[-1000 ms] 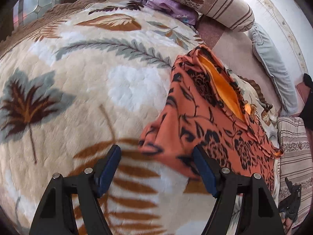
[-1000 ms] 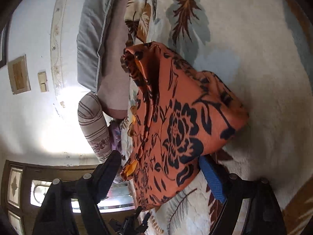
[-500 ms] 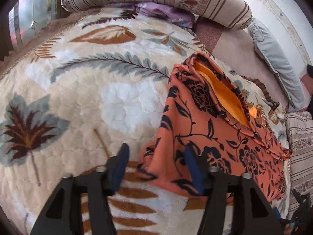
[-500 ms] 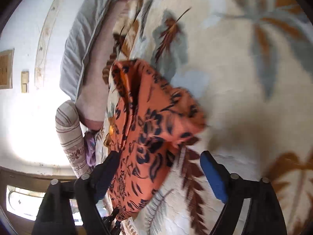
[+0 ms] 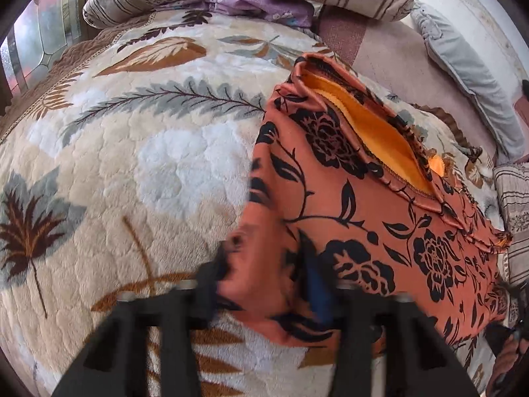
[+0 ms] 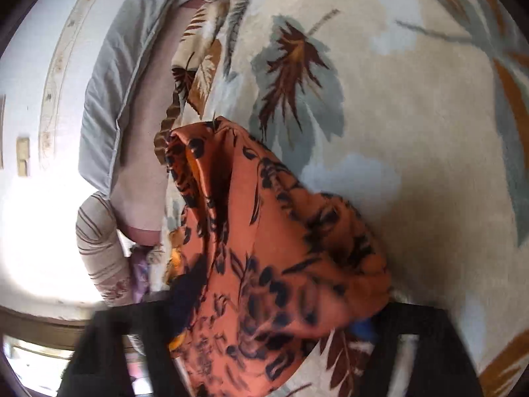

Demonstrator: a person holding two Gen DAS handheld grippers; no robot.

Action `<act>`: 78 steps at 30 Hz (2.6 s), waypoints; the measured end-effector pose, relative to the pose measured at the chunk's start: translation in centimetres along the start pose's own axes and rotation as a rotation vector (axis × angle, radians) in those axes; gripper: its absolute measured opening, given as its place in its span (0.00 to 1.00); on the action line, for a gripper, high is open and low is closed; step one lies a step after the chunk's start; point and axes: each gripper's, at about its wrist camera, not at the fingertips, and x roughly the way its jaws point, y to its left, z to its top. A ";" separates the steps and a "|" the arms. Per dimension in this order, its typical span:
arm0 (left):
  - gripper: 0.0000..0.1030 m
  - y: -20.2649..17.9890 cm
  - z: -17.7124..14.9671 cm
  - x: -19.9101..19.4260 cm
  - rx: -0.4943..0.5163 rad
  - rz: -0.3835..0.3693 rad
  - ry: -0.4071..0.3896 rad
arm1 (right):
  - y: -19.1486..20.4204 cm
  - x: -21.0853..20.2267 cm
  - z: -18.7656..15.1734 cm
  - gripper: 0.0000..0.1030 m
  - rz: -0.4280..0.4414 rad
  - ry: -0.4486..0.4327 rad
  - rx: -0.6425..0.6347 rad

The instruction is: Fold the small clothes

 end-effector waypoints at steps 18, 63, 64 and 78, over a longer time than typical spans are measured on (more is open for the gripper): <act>0.26 4.2 -12.2 -11.5 0.000 -0.053 0.012 | -4.2 -13.0 -5.8 0.22 -0.019 0.174 -0.321; 0.71 0.6 -9.8 -9.9 0.227 -0.011 -0.041 | -6.3 -11.0 -5.2 0.78 0.140 0.263 -0.198; 0.71 0.7 -10.6 -9.1 0.249 0.009 -0.005 | -7.0 -11.5 -4.9 0.78 0.182 0.247 -0.144; 0.74 3.7 -12.8 -9.9 0.204 0.109 0.021 | -8.7 -17.3 -9.6 0.81 0.095 0.161 -0.251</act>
